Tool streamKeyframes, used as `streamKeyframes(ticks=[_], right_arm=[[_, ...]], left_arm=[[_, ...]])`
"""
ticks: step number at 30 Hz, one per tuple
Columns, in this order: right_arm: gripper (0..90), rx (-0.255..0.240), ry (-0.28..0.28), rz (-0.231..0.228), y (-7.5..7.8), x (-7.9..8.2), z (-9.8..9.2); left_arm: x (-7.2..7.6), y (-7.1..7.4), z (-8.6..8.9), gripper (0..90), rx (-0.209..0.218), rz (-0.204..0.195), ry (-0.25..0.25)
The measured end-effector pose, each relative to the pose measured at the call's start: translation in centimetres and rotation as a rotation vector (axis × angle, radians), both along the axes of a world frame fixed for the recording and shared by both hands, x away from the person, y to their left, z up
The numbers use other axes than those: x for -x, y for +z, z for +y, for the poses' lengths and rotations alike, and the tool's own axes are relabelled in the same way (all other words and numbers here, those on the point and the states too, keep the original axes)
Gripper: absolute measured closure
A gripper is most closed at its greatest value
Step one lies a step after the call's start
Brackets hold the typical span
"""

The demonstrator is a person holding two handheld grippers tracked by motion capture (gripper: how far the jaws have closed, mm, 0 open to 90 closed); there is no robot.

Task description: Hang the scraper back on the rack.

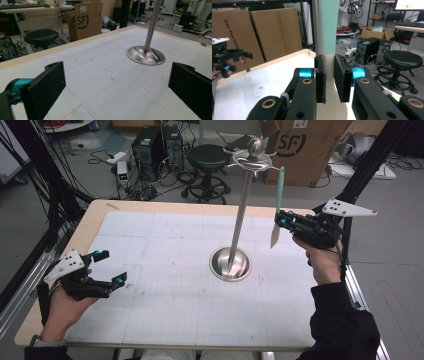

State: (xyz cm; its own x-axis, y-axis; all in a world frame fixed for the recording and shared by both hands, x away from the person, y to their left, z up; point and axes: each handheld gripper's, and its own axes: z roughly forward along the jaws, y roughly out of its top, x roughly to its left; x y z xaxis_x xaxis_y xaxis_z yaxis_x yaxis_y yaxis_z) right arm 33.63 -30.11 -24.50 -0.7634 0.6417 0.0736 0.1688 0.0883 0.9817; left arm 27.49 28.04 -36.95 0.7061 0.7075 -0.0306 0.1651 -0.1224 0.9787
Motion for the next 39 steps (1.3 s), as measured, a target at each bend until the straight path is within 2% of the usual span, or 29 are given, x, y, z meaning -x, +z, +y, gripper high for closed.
streamKeyframes(ticks=[10, 20, 23, 28, 31, 33, 35, 39], right_arm=[[81.0, 0.010, 0.022, -0.001, -0.2, -0.2, 1.0], [78.7, 0.004, 0.004, -0.007, -0.5, -0.2, 1.9], [61.8, 0.000, -0.013, -0.016, -0.8, -0.1, 2.4], [44.9, -0.003, -0.041, -0.029, -1.7, 0.3, 2.5], [37.3, 0.000, -0.022, -0.028, -2.6, 0.4, 2.4], [33.9, 0.014, -0.008, -0.026, -3.3, 0.7, 2.4], [28.2, 0.008, 0.015, -0.019, -4.1, 1.0, 2.4], [13.8, 0.004, 0.023, 0.000, -5.8, 2.0, 2.3]], left_arm=[[0.0, 0.0, 0.0, 1.7, 0.000, 0.002, 0.002], [0.0, 0.1, -0.1, 1.7, 0.012, 0.006, -0.004], [0.0, 0.1, -0.2, 1.7, 0.016, 0.002, -0.008], [-0.1, 0.2, -0.1, 1.7, 0.036, 0.003, -0.014], [-0.1, 0.6, -0.2, 1.7, 0.106, 0.011, -0.042], [-0.1, 0.9, -0.5, 1.7, 0.104, -0.005, -0.052], [-0.1, 1.0, -0.7, 1.7, 0.096, -0.010, -0.057], [-0.4, 0.7, -0.9, 1.7, 0.096, 0.000, -0.060]])
